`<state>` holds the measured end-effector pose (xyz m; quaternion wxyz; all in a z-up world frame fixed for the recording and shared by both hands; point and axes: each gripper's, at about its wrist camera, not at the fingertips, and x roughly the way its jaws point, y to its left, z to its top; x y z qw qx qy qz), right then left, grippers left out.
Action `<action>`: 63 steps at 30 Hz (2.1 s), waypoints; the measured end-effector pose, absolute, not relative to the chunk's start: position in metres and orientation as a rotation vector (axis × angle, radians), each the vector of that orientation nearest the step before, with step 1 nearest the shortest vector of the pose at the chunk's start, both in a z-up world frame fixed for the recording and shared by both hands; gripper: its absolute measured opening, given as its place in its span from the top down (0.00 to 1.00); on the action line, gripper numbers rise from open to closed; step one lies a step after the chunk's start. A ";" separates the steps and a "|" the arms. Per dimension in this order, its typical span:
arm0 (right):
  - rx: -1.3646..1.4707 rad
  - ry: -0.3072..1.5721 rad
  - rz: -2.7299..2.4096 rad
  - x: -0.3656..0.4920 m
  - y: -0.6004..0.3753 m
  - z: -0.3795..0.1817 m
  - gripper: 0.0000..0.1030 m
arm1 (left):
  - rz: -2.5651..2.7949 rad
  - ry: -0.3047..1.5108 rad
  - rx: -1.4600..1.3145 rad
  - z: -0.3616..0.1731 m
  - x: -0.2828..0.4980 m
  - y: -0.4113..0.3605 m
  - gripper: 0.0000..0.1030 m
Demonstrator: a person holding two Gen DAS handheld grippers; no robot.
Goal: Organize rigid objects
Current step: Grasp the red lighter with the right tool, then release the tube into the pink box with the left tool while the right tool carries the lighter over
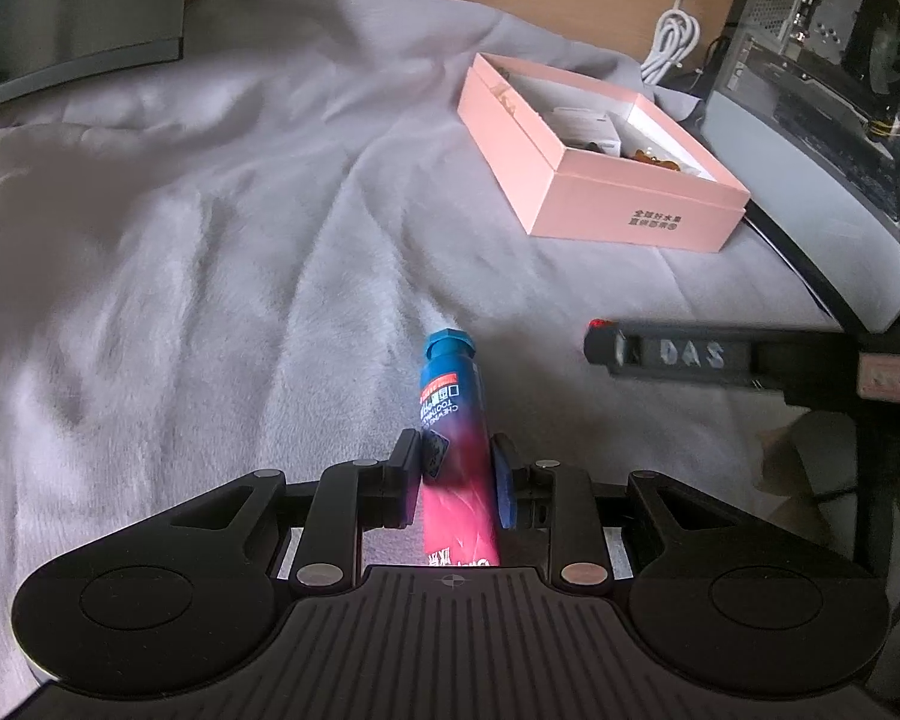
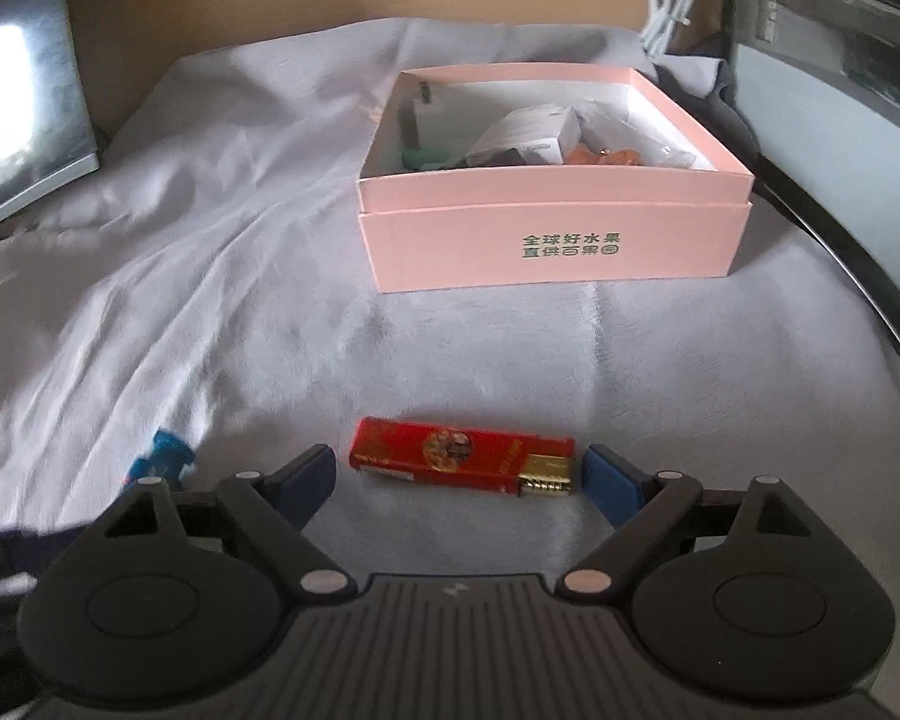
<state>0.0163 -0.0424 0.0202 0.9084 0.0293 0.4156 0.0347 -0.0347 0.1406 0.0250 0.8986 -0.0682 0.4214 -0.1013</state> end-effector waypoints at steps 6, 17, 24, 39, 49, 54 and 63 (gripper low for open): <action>-0.040 0.879 0.043 0.023 -0.026 0.020 0.20 | -0.196 0.876 -0.151 0.025 -0.026 0.139 0.72; -0.227 0.844 0.161 -0.005 -0.061 0.031 0.20 | -0.235 0.886 -0.034 0.026 -0.030 0.132 0.75; -0.292 0.756 0.208 -0.020 -0.095 0.054 0.20 | -0.313 0.847 -0.018 0.037 -0.041 0.116 0.80; -0.330 0.455 0.254 0.013 -0.126 0.147 0.20 | -0.438 0.583 -0.067 0.154 0.024 0.051 0.80; -0.258 0.389 0.250 0.087 -0.135 0.182 0.20 | -0.412 0.487 -0.050 0.219 0.115 0.038 0.80; -0.161 0.472 0.254 0.122 -0.139 0.178 0.20 | -0.337 0.539 -0.110 0.210 0.157 0.039 0.79; -0.102 0.555 0.257 0.134 -0.141 0.160 0.20 | -0.270 0.634 -0.124 0.159 0.151 0.048 0.79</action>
